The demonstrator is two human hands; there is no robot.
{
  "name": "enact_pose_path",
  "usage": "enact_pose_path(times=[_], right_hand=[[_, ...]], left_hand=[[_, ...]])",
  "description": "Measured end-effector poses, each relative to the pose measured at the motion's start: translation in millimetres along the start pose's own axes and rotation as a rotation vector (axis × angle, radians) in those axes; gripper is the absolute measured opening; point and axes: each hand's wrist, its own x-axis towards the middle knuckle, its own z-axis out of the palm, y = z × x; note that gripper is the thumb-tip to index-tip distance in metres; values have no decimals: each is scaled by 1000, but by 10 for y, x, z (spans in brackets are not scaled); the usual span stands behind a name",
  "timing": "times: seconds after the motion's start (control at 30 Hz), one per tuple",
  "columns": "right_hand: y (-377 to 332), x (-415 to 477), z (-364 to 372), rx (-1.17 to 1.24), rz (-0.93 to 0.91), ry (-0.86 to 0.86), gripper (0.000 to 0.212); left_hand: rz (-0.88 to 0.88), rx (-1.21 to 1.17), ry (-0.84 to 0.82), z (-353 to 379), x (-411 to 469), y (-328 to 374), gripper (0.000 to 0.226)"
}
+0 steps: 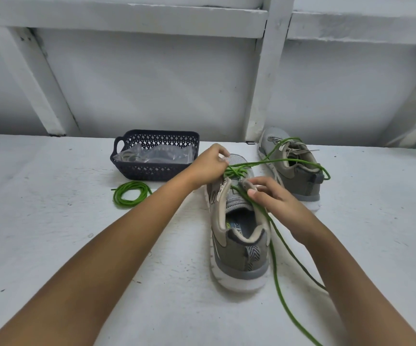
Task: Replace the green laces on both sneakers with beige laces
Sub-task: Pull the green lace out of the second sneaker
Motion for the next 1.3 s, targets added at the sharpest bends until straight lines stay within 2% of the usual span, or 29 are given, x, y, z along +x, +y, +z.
enact_pose_path(times=[0.07,0.17,0.27,0.33,0.5,0.63,0.67,0.77,0.83,0.97,1.07,1.2,1.27,1.3], right_hand=[[-8,-2,2,8,4,1,16],[-4,-2,2,16,9,-1,15],[6,1,14,34,8,6,15],[4,6,24,38,6,11,14],[-16,4,26,22,11,10,13],[-28,-1,18,-2,21,11,13],[-28,-1,13,-10,25,7,14],[-23,3,-2,10,40,-6,17],[-21,1,-13,18,42,-2,17],[-5,9,-4,60,34,2,16],[17,15,4,73,31,4,16],[32,1,15,89,15,18,16],[37,-8,11,80,13,33,18],[35,-13,12,69,14,37,19]], left_hand=[[9,-26,58,33,-17,-5,17],[19,20,146,50,-106,-17,18],[-23,82,131,25,-233,-102,21],[14,164,113,34,-301,-166,16],[37,138,137,66,-299,-138,6],[-67,-136,143,-10,-177,-10,21],[-65,-108,144,-44,-143,31,21],[-10,242,166,-119,-55,100,17],[107,468,160,-125,-62,108,20],[390,676,158,-94,-250,54,22],[411,854,52,-105,-319,-62,25],[361,721,-28,-136,-331,-176,20],[324,557,47,-137,-348,-170,15],[290,415,137,-153,-350,-158,12]])
